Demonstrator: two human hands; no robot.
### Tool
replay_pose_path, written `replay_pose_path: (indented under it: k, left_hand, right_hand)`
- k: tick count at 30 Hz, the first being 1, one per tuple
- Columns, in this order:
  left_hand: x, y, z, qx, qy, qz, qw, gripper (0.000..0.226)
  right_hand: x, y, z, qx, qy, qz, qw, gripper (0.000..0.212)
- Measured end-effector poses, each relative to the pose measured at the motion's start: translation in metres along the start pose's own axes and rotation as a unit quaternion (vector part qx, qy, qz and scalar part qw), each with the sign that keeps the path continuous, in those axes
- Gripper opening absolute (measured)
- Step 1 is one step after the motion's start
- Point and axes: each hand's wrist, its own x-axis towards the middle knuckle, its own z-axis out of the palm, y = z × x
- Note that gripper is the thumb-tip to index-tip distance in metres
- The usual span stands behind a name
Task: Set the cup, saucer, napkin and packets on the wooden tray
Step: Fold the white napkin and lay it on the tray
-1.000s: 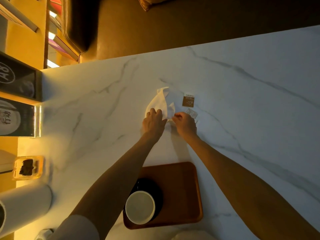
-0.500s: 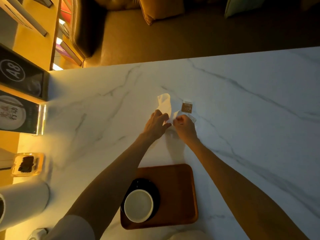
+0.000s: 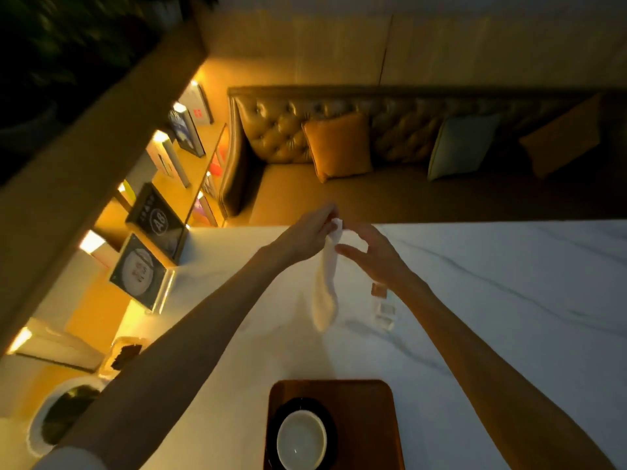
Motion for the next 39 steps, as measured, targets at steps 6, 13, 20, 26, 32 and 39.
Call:
replay_pose_path:
  k: [6, 13, 20, 26, 32, 39]
  left_hand:
    - [-0.026, 0.077, -0.094, -0.039, 0.100, 0.101, 0.989, 0.009]
    - [-0.056, 0.111, -0.145, -0.040, 0.140, -0.010, 0.989, 0.042]
    - [-0.075, 0.129, -0.200, -0.046, 0.175, -0.032, 0.983, 0.018]
    - [-0.093, 0.166, -0.236, -0.208, 0.164, 0.030, 0.964, 0.035]
    - [-0.083, 0.192, -0.222, -0.342, 0.263, -0.030, 0.902, 0.028]
    - [-0.077, 0.200, -0.208, -0.331, 0.270, -0.039, 0.903, 0.035]
  right_hand:
    - [0.012, -0.139, -0.050, -0.052, 0.067, -0.132, 0.988, 0.028]
    - [0.016, -0.246, -0.092, -0.047, 0.160, -0.261, 0.951, 0.020]
    - [-0.006, -0.274, -0.169, 0.095, 0.248, -0.162, 0.950, 0.024]
    - [-0.028, -0.244, -0.206, 0.075, 0.231, -0.148, 0.959, 0.031]
    - [-0.047, -0.224, -0.219, 0.160, 0.184, -0.118, 0.963, 0.025]
    - [-0.068, -0.228, -0.250, 0.243, 0.034, -0.120, 0.962, 0.023]
